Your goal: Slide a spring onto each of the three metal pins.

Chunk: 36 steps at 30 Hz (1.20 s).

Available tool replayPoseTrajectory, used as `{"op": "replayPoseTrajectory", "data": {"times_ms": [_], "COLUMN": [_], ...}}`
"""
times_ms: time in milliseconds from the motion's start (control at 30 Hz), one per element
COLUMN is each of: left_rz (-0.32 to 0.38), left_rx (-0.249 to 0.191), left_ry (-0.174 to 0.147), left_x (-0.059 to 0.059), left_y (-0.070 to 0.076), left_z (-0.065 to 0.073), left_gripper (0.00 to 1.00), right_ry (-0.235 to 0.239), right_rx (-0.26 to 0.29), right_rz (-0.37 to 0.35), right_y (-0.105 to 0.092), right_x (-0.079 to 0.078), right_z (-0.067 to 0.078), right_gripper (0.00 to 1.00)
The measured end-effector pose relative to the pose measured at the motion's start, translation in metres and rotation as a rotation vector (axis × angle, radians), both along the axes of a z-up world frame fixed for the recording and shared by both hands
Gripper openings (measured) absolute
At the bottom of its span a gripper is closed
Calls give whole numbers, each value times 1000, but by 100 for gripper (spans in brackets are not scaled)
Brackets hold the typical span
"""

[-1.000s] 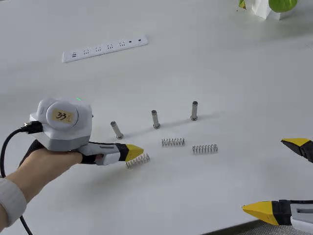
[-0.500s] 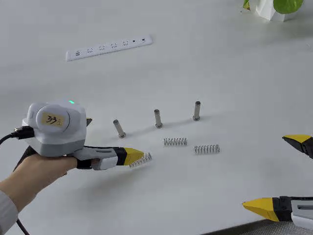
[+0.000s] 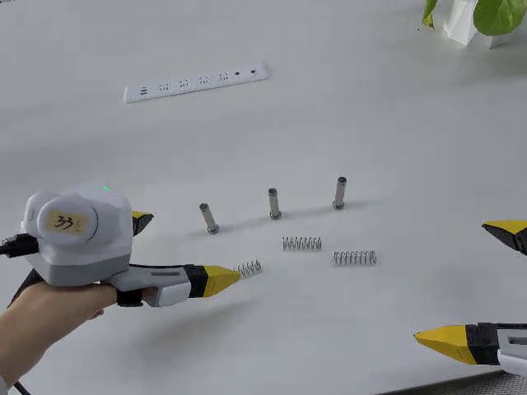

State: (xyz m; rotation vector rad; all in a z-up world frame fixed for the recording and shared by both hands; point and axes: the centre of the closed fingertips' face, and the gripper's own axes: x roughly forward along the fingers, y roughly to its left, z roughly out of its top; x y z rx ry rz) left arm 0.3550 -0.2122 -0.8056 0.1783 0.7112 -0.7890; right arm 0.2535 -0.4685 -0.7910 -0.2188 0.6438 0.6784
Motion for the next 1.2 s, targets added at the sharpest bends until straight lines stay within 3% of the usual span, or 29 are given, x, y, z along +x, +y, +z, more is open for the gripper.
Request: {"op": "replayPoseTrajectory", "data": {"times_ms": [467, 800, 1200], "left_rz": [-64, -90, -136], "left_rx": [-12, -18, 12], "left_ry": [4, -12, -31], "left_x": [-32, -38, -33], "left_y": [-3, -8, -18], "left_z": [-4, -6, -7], "left_gripper": [97, 92, 66], "right_ry": [-3, -4, 5], "right_rx": [-19, -23, -16], "right_rz": [34, 45, 34], "right_y": [2, 4, 2], "right_x": [9, 9, 4], "right_z": [4, 6, 4], "right_gripper": [99, 99, 99]}}
